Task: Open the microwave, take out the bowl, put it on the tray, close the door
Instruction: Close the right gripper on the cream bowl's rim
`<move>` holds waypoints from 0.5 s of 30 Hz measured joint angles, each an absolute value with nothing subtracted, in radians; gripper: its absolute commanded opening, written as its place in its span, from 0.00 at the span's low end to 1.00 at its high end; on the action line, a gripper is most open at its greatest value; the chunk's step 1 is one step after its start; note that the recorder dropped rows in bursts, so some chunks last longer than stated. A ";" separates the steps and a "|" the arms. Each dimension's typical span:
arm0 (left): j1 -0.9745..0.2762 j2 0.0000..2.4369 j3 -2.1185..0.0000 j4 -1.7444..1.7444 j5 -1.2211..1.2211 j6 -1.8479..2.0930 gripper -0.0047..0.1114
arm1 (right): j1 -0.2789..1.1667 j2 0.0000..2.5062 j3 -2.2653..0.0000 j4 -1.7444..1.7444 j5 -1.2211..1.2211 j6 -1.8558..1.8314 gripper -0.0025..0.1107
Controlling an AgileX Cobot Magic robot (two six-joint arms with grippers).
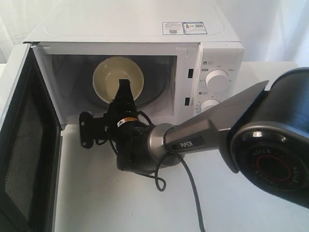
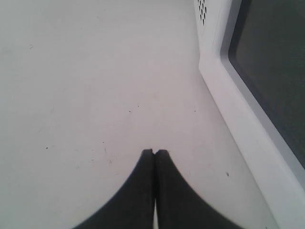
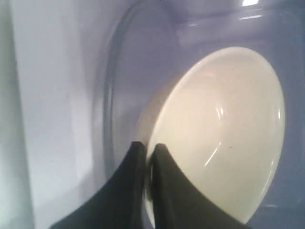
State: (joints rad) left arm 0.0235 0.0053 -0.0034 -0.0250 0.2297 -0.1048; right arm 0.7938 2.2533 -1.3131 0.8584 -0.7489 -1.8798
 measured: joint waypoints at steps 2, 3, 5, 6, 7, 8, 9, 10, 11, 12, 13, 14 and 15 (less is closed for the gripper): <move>0.023 0.005 -0.003 -0.025 0.230 -0.105 0.04 | 0.819 2.240 -1.311 0.929 -0.747 -1.914 0.02; 0.023 0.005 -0.003 -0.025 0.230 -0.105 0.04 | 0.840 2.221 -1.298 0.950 -0.745 -1.921 0.02; 0.023 0.005 -0.003 -0.025 0.230 -0.105 0.04 | 0.866 2.185 -1.273 0.970 -0.745 -1.928 0.02; 0.023 0.005 -0.003 -0.025 0.230 -0.105 0.04 | 0.873 2.170 -1.262 0.977 -0.743 -1.928 0.02; 0.023 0.005 -0.003 -0.025 0.230 -0.105 0.04 | 0.887 2.140 -1.240 0.990 -0.738 -1.928 0.02; 0.023 0.005 -0.003 -0.025 0.230 -0.105 0.04 | 0.897 2.107 -1.217 1.012 -0.732 -1.928 0.02; 0.023 0.005 -0.003 -0.025 0.230 -0.105 0.04 | 0.901 2.084 -1.199 1.027 -0.728 -1.928 0.02; 0.023 0.005 -0.003 -0.025 0.230 -0.105 0.04 | 0.910 2.050 -1.174 1.059 -0.715 -1.928 0.02; 0.023 0.005 -0.003 -0.025 0.230 -0.105 0.04 | 0.917 2.024 -1.153 1.080 -0.712 -1.930 0.02; 0.023 0.005 -0.003 -0.025 0.230 -0.105 0.04 | 0.929 1.986 -1.121 1.107 -0.697 -1.946 0.02; 0.023 0.005 -0.003 -0.025 0.230 -0.105 0.04 | 0.943 1.953 -1.094 1.136 -0.678 -1.962 0.02; 0.023 0.005 -0.003 -0.025 0.230 -0.105 0.04 | 0.961 1.916 -1.064 1.167 -0.660 -1.988 0.02; 0.023 0.005 -0.003 -0.025 0.230 -0.105 0.04 | 0.971 1.899 -1.048 1.193 -0.654 -2.002 0.02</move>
